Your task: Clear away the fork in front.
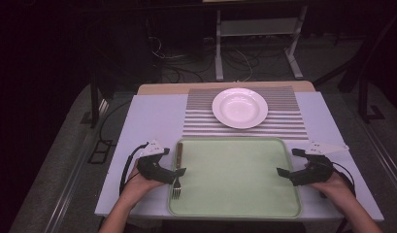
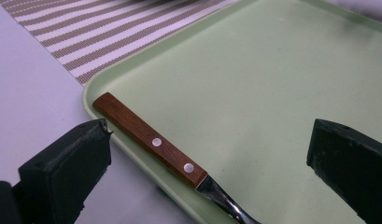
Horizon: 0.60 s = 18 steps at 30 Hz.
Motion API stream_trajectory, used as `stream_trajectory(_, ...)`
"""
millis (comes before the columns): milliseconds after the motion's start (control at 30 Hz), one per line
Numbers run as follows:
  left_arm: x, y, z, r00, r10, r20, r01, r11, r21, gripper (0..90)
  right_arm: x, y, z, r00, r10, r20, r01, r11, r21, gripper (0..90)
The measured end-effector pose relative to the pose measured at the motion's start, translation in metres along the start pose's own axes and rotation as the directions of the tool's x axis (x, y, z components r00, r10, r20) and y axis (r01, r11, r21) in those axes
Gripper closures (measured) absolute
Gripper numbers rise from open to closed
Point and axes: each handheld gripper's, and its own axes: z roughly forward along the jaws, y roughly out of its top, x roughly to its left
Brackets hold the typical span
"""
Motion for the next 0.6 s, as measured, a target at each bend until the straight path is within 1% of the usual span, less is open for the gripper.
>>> stream_trajectory(200, -0.0001, 0.0008, -0.0008, 1.0000, 0.001, 0.001, -0.001, 1.0000, -0.003, 0.0, 0.0003, 0.0000, 0.0005, 1.0000, 0.000, -0.001, 0.000, 1.000, 0.004, 1.2)
stream_trajectory(367, 0.0000, 0.0024, -0.0026, 1.0000, -0.002, 0.000, 0.002, 0.9999, -0.016, 0.0, -0.0002, -0.0001, 0.0008, 1.0000, 0.002, 0.000, -0.002, 1.000, 0.005, 1.2)
stream_trajectory(600, -0.0014, 0.0038, -0.0032, 1.0000, -0.002, 0.003, 0.002, 0.9998, -0.018, 0.0, -0.0002, -0.0002, 0.0009, 1.0000, 0.001, 0.000, -0.001, 1.000, 0.006, 1.2)
